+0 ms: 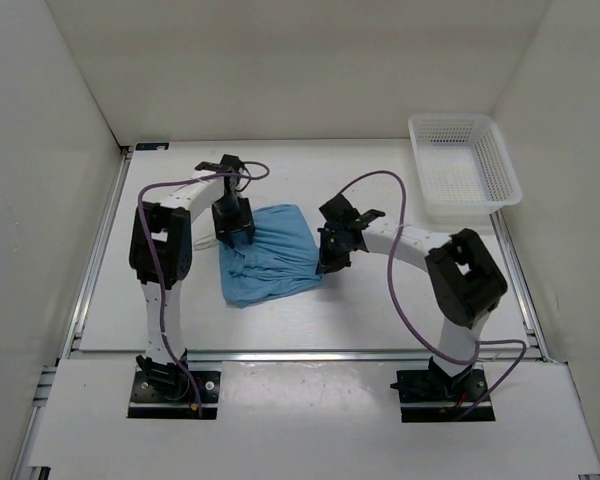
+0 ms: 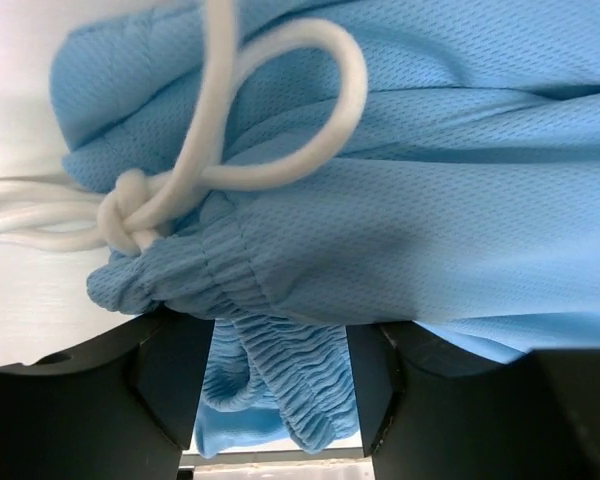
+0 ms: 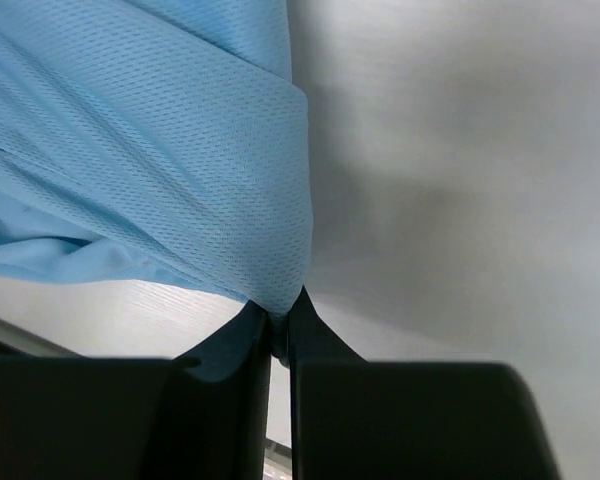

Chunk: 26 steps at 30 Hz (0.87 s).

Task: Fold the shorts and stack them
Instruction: Fold the shorts

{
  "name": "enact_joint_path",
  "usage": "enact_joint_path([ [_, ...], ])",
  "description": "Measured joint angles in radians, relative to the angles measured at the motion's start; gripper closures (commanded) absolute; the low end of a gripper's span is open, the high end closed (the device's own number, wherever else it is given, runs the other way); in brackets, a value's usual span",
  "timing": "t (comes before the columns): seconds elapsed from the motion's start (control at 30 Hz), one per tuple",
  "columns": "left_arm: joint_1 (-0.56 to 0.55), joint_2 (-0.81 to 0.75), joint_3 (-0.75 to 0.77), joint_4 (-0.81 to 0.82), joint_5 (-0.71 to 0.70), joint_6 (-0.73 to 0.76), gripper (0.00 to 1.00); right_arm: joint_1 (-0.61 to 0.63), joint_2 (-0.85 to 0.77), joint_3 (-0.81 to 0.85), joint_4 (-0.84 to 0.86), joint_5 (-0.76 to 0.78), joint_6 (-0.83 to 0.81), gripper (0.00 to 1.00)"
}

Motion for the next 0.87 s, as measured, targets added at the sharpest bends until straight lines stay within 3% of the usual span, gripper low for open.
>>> enact_joint_path([
  [0.1,-0.050,0.036,0.072,-0.029,0.001,0.026,0.28,0.006,-0.121,-0.085,-0.010,0.069,0.039,0.97],
  [0.13,-0.057,0.050,0.104,-0.047,0.002,0.034,0.24,0.013,-0.156,-0.105,-0.018,0.087,0.051,0.76],
  [0.2,-0.065,0.083,0.192,-0.087,0.002,0.055,0.09,0.028,-0.206,-0.126,-0.046,0.139,0.077,0.45],
  [0.23,-0.066,0.097,0.236,-0.106,0.000,0.064,0.03,0.035,-0.220,-0.126,-0.070,0.166,0.085,0.24],
  [0.33,-0.062,0.099,0.338,-0.143,-0.010,0.085,0.00,0.055,-0.261,-0.124,-0.143,0.253,0.098,0.03],
  [0.43,-0.059,0.047,0.396,-0.172,-0.018,0.097,0.00,0.063,-0.343,-0.113,-0.226,0.389,0.089,0.00],
  [0.57,-0.042,-0.140,0.385,-0.186,-0.029,0.100,0.00,0.045,-0.541,-0.072,-0.287,0.583,0.048,0.00],
  [0.73,0.024,-0.521,0.247,-0.154,-0.045,0.087,0.00,-0.002,-0.711,0.039,-0.343,0.815,0.007,0.04],
  [0.87,0.067,-0.780,0.098,-0.111,-0.136,0.060,0.00,-0.005,-0.735,0.054,-0.415,0.941,-0.001,0.07],
])
